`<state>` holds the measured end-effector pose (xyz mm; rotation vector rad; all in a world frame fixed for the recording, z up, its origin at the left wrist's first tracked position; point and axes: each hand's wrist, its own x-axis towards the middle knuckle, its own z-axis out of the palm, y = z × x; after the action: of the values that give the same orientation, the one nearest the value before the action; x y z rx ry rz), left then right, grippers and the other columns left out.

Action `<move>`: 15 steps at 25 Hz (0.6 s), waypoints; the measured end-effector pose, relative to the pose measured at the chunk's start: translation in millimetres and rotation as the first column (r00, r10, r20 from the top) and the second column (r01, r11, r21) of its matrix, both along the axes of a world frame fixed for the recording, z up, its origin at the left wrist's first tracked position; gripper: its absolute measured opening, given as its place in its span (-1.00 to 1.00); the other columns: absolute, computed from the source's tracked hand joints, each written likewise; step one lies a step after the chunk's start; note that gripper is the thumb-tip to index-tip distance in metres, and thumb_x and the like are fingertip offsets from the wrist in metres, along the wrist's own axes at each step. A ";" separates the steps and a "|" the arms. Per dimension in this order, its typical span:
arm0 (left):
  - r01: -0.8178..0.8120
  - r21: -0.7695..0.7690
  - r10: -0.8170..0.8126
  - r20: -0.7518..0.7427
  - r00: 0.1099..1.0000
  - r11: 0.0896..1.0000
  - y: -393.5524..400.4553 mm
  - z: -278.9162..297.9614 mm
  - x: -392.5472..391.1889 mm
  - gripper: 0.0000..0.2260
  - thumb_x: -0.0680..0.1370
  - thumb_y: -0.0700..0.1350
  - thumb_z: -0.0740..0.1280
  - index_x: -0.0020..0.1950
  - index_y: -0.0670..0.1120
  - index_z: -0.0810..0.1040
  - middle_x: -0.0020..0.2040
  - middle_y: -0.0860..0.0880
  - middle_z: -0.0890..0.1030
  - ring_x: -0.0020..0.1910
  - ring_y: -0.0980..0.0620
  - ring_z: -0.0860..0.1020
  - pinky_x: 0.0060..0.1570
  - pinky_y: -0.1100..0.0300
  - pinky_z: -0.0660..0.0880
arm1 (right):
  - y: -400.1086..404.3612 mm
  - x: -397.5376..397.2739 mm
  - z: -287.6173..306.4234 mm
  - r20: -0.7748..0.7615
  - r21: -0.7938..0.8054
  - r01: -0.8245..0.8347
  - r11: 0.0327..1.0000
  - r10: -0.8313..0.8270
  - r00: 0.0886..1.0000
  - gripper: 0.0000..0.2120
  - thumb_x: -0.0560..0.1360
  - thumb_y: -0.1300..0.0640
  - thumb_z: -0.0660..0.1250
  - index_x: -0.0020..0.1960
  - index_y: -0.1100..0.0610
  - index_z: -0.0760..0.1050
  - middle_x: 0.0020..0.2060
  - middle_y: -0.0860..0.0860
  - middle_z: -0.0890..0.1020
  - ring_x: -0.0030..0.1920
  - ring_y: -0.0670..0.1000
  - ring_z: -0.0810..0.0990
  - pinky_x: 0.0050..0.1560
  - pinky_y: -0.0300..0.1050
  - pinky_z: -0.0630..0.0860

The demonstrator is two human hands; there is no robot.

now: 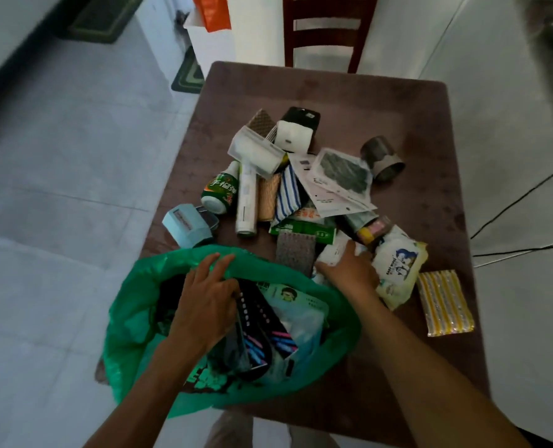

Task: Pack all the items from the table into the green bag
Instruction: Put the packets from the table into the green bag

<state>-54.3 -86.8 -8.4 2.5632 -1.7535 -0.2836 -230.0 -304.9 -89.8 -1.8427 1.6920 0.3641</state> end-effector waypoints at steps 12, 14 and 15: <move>0.271 0.221 -0.272 -0.025 0.962 0.937 16.0 -48.0 -59.2 -0.65 0.52 0.09 0.16 0.17 -0.03 0.58 0.34 -0.06 0.48 0.42 -0.16 0.28 0.38 -0.28 -0.37 | 3.4 -16.6 60.2 0.711 -0.112 0.378 0.919 -0.191 0.677 -0.13 0.29 0.10 0.52 0.45 -0.18 0.14 0.40 0.07 0.34 0.29 0.13 0.43 0.17 0.03 0.45; 0.224 0.218 -0.230 0.002 0.973 0.950 23.6 -48.7 -49.1 -0.70 0.51 0.05 0.24 0.12 -0.06 0.61 0.32 -0.07 0.49 0.41 -0.15 0.25 0.41 -0.25 -0.33 | 21.6 -19.6 103.6 0.840 -0.154 0.356 0.922 -0.067 0.538 -0.12 0.29 0.20 0.53 0.44 -0.24 0.17 0.41 0.00 0.36 0.27 0.03 0.49 0.07 -0.06 0.55; 0.221 0.224 -0.226 -0.002 0.974 0.949 27.5 -46.1 -44.5 -0.74 0.44 0.04 0.32 0.03 -0.04 0.64 0.25 -0.07 0.54 0.37 -0.15 0.28 0.42 -0.23 -0.27 | 34.8 -21.7 122.9 0.876 -0.131 0.278 0.952 -0.020 0.481 -0.10 0.31 0.26 0.54 0.44 -0.26 0.18 0.41 -0.05 0.37 0.27 -0.05 0.51 0.02 -0.12 0.59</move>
<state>-98.8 -59.3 -54.6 2.5152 -2.1392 -0.4843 -251.7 -270.0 33.0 -1.5555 1.1365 -0.8231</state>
